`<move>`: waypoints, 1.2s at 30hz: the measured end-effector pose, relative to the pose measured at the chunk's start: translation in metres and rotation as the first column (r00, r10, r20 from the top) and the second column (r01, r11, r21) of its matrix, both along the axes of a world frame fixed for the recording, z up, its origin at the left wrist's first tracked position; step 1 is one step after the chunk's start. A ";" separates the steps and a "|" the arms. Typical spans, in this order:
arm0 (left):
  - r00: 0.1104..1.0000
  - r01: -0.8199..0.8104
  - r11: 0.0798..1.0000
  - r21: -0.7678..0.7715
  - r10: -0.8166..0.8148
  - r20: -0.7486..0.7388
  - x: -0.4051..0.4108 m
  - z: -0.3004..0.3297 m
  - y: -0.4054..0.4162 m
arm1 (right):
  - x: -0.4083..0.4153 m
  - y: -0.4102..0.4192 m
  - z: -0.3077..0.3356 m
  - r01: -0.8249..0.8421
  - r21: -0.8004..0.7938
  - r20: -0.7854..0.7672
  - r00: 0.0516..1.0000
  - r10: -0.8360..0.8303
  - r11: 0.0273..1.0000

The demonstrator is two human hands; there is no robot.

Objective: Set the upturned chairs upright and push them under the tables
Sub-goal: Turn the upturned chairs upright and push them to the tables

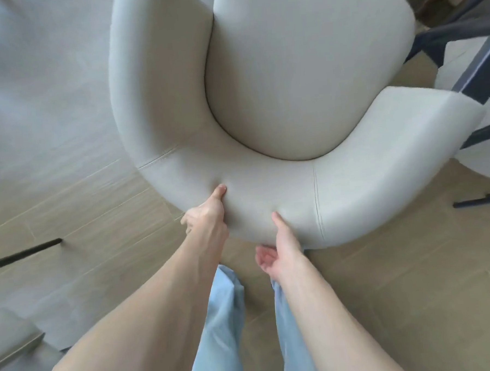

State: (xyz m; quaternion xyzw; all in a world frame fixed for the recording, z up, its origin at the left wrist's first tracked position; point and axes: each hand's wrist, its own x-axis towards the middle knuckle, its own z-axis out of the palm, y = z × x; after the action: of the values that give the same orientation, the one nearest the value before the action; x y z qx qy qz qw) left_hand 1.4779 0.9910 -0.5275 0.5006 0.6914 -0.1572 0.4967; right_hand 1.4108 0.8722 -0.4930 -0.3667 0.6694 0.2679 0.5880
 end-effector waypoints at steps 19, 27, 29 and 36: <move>0.793 0.513 0.690 0.511 -0.608 0.025 0.139 0.085 -0.088 | 0.154 -0.074 0.024 -0.285 -0.819 -0.521 0.002 0.853 -0.499; -0.704 0.406 -0.678 0.612 -0.659 -0.263 0.160 0.085 -0.040 | 0.167 -0.083 0.018 -0.229 -0.749 -0.594 -0.180 0.784 -0.621; -0.805 0.276 -0.866 0.416 -0.445 -0.392 0.177 0.081 -0.037 | 0.170 -0.087 0.020 -0.218 -0.737 -0.602 -0.219 0.768 -0.640; -0.730 0.106 -0.903 0.416 -0.355 -0.585 0.182 0.068 -0.034 | 0.166 -0.090 0.023 -0.223 -0.744 -0.576 -0.264 0.774 -0.630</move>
State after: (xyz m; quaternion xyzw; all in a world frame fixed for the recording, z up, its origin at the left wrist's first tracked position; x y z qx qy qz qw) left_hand 1.6598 0.9567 -0.4597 0.8938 -0.4047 -0.1440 -0.1289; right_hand 1.5770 0.7824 -0.4696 -0.9931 -0.0747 0.0895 -0.0081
